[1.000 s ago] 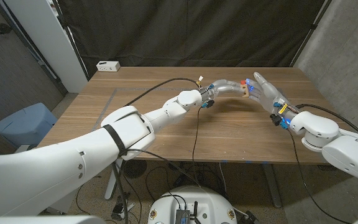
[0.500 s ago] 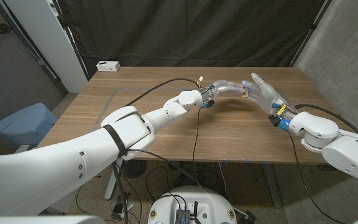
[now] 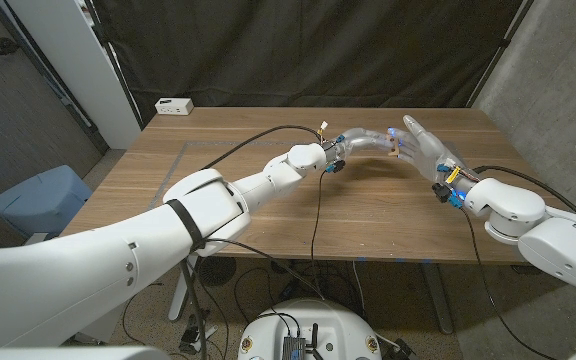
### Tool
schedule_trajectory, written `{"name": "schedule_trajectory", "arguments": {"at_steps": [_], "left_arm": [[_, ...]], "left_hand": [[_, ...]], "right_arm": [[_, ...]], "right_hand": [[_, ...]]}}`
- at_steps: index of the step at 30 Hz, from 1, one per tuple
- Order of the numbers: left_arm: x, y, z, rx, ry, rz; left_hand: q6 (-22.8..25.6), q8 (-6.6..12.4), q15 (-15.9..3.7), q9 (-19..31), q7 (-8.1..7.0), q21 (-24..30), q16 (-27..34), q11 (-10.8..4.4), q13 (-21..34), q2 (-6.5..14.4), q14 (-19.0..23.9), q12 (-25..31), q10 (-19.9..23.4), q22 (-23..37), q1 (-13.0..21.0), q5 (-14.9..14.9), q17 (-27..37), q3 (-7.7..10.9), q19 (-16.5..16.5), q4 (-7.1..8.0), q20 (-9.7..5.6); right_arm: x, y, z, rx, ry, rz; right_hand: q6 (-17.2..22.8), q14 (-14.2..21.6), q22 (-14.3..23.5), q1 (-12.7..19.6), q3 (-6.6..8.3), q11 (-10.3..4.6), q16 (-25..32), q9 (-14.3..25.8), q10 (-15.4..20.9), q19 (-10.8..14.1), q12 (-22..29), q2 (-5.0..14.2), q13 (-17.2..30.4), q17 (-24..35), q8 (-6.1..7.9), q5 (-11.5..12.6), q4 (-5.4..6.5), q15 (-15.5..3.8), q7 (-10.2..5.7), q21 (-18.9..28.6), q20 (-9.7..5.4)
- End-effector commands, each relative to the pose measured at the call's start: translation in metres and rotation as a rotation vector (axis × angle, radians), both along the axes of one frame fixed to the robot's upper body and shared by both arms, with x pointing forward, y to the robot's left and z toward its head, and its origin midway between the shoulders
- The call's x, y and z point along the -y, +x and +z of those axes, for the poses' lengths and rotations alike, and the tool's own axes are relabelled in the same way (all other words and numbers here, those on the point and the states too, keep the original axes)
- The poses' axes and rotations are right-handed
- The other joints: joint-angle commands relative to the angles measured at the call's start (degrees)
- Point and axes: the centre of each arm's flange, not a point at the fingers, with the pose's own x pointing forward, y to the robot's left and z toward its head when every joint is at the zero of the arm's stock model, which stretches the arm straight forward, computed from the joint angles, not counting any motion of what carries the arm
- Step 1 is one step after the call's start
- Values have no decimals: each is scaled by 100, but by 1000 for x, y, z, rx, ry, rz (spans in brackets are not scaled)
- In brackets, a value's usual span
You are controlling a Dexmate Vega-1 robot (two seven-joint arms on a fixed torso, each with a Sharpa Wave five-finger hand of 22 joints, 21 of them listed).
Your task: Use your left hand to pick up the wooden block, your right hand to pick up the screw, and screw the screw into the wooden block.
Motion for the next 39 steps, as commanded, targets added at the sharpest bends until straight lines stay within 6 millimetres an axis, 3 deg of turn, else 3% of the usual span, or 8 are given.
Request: {"name": "schedule_trajectory", "arguments": {"at_steps": [1,39], "left_arm": [[-2,1,2,2,2,6],[-31,14,24,6,9,52]], "left_hand": [[210,60,-338,19,-46,20,14,17,11,20,62,18,15,28,39,51,13,116,34,62,-18],[158,46,-335,16,-44,7,7,19,11,-46,24,9,-9,29,-4,43,19,74,6,66,-7]], "right_arm": [[2,2,6,13,6,-6],[18,22,20,24,46,-112]], "right_hand": [[16,-1080,26,36,-19,-17,39,26,-622,-19,36,27,24,16,42,24,21,18,16,38,21],[-2,-1043,23,68,-14,1,41,27,-559,25,38,24,27,10,36,33,1,8,1,46,29]]}}
